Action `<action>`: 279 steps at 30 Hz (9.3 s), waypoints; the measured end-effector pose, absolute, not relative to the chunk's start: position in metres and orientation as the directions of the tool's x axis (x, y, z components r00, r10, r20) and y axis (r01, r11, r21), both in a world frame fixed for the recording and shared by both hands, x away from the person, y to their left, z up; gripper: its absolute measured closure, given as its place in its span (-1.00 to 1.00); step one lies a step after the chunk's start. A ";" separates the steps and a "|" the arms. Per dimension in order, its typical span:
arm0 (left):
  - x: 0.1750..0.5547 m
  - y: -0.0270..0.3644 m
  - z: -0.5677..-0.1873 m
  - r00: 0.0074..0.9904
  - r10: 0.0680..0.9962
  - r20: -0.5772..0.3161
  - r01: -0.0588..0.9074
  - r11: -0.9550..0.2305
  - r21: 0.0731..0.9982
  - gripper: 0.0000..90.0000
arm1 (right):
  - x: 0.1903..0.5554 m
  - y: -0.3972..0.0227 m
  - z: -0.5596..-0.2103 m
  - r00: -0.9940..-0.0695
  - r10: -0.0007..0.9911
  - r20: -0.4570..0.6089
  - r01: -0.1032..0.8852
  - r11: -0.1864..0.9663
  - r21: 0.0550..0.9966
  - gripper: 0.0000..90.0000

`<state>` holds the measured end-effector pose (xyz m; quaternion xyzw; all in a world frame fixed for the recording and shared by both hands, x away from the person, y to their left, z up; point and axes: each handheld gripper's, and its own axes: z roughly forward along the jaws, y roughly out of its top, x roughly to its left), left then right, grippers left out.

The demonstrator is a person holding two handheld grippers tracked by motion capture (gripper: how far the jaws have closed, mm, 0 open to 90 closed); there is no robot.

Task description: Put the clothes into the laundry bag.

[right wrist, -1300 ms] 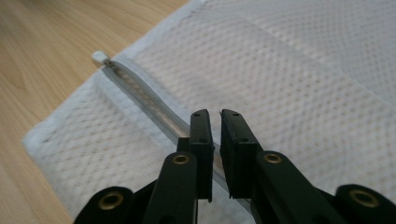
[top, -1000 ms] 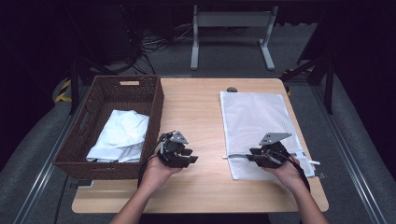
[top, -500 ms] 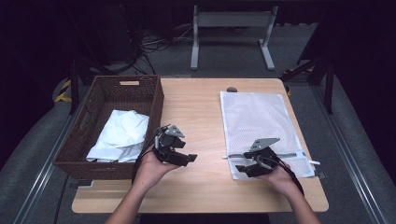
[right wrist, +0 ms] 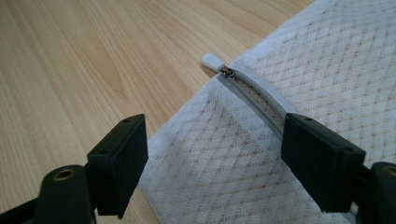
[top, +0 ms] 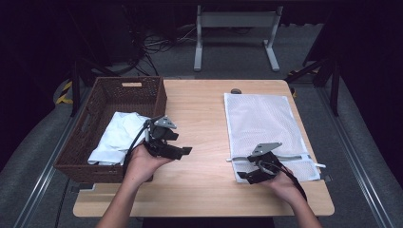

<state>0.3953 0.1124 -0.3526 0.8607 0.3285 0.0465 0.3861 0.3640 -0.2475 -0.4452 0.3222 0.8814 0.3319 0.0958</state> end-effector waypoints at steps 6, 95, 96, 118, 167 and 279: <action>0.401 0.127 -0.347 0.764 0.622 -0.170 0.537 -0.467 0.703 -0.45 | 0.362 -0.247 -0.445 -0.766 0.640 0.058 0.514 0.556 0.654 -0.53; 0.473 0.267 -0.432 0.383 0.921 -0.075 0.900 -0.354 0.252 -0.05 | 0.356 -0.239 -0.443 -0.814 0.580 0.004 0.444 0.619 0.647 -0.54; 0.472 0.266 -0.431 0.377 0.923 -0.077 0.904 -0.348 0.250 -0.01 | 0.356 -0.239 -0.443 -0.815 0.580 0.004 0.444 0.619 0.647 -0.54; 0.465 0.277 -0.406 0.367 0.914 -0.172 0.883 -0.284 0.375 0.65 | 0.357 -0.241 -0.443 -0.810 0.586 0.010 0.451 0.613 0.649 -0.54; 0.480 0.272 -0.430 0.413 0.891 -0.187 0.904 -0.374 0.208 0.19 | 0.357 -0.241 -0.444 -0.811 0.585 0.014 0.455 0.615 0.644 -0.53; 0.480 0.083 -0.364 0.718 0.660 -0.220 0.691 -0.637 0.343 0.62 | 0.361 -0.252 -0.445 -0.798 0.602 0.030 0.469 0.590 0.657 -0.56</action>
